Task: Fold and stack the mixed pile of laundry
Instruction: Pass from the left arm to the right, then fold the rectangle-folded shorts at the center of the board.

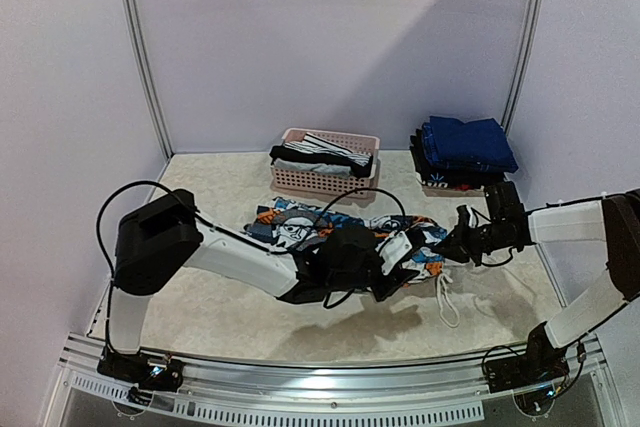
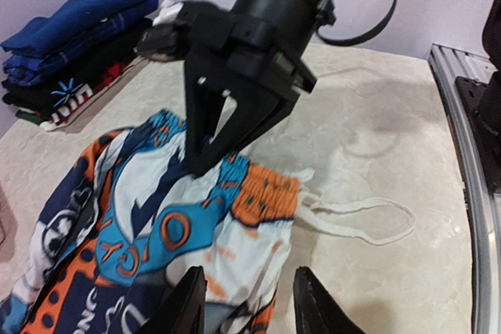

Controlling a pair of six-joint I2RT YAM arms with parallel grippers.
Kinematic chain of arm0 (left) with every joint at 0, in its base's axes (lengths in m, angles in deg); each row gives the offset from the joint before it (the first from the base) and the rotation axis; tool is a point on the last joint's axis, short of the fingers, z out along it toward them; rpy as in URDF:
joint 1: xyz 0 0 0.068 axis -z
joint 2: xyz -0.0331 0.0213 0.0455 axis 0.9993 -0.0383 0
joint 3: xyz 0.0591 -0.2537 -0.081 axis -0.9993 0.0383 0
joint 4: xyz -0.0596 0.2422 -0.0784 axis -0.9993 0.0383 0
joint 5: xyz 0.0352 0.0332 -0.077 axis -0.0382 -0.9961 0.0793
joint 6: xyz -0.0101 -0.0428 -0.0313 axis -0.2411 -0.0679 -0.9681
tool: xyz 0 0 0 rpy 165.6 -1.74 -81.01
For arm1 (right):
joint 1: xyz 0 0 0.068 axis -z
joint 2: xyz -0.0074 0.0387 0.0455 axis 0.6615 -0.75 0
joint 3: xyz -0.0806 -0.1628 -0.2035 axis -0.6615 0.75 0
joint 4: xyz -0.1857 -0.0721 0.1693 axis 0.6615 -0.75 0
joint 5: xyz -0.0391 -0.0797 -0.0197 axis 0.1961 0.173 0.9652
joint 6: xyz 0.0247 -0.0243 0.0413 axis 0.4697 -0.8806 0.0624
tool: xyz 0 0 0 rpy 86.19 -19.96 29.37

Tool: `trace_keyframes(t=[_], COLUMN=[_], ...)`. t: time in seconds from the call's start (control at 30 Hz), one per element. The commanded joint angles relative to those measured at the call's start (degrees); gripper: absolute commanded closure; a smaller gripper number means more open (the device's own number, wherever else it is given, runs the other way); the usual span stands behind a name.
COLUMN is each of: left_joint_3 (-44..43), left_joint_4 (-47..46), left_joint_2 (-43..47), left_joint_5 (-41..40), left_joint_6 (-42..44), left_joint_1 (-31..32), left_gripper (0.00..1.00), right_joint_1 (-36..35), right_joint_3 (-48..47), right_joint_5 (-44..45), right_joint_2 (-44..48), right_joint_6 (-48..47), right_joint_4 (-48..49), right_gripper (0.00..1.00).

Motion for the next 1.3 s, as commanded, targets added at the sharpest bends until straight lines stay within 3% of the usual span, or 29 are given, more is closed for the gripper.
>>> trace_keyframes(t=[0.0,0.33,0.6,1.27], left_joint_3=[2.41,3.71,4.00,4.50], left_joint_4=[2.03,11.37,16.32,13.08], left_joint_2=[4.22,9.08,8.99,1.40], left_joint_5=[-5.35,-9.87,-13.16,-11.79], left_joint_6=[-2.41,-9.05,-9.49,-11.95], left_joint_1=[-0.23,-4.58,-8.24,-9.45], left_gripper=[0.61,0.64,0.66,0.71], right_joint_1=[0.10,0.06,0.08,0.04], right_joint_3=[-2.60,-6.32,-9.91,-21.14], right_joint_5=[4.86,9.21,10.17,9.14], right_joint_2=[4.48,11.51,16.06,19.25], right_joint_6=[-4.62,-9.04,-10.78,-15.14], right_joint_4=[-8.98,-20.07,-26.02,-36.65], right_gripper=[1.00,1.00,1.00,1.00])
